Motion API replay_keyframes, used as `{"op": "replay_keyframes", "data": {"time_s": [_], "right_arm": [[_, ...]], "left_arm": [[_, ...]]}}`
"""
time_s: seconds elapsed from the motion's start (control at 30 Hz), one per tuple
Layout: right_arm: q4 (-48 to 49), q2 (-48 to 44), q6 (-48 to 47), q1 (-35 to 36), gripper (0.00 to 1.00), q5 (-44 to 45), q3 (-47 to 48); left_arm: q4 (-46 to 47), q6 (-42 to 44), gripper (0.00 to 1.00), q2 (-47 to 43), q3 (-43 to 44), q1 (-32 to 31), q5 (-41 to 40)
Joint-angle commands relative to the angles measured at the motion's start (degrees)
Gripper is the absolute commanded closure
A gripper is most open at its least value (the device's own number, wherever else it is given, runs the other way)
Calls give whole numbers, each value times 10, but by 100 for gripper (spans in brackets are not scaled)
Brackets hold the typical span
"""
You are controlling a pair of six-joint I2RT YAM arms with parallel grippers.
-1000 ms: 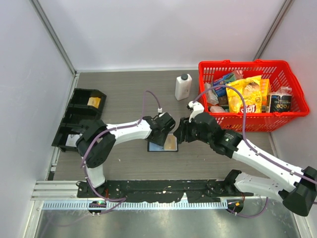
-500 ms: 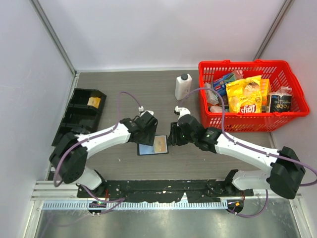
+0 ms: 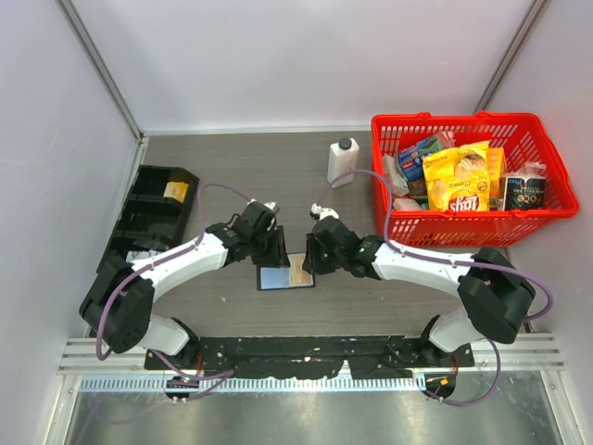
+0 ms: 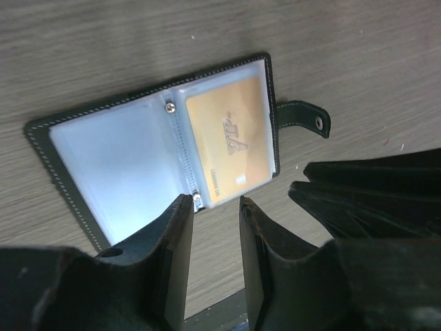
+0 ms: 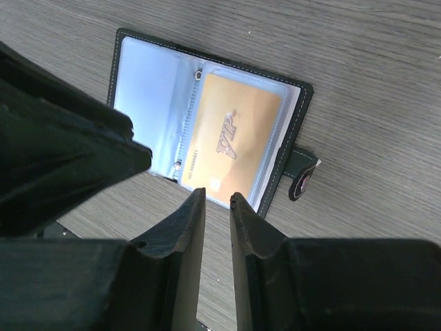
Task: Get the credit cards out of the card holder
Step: Remove the credit card from the card holder.
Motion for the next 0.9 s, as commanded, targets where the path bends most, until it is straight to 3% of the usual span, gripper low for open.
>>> {"op": "replay_keyframes", "data": {"time_s": [0.0, 0.37, 0.87], "right_arm": [[38, 25, 11, 3, 74, 8, 24], [50, 72, 21, 2, 69, 13, 7], [40, 103, 27, 1, 63, 6, 13]], "left_arm": [[51, -24, 64, 19, -14, 0, 57], [10, -23, 66, 27, -32, 29, 25], [-75, 54, 67, 76, 4, 51, 3]]}}
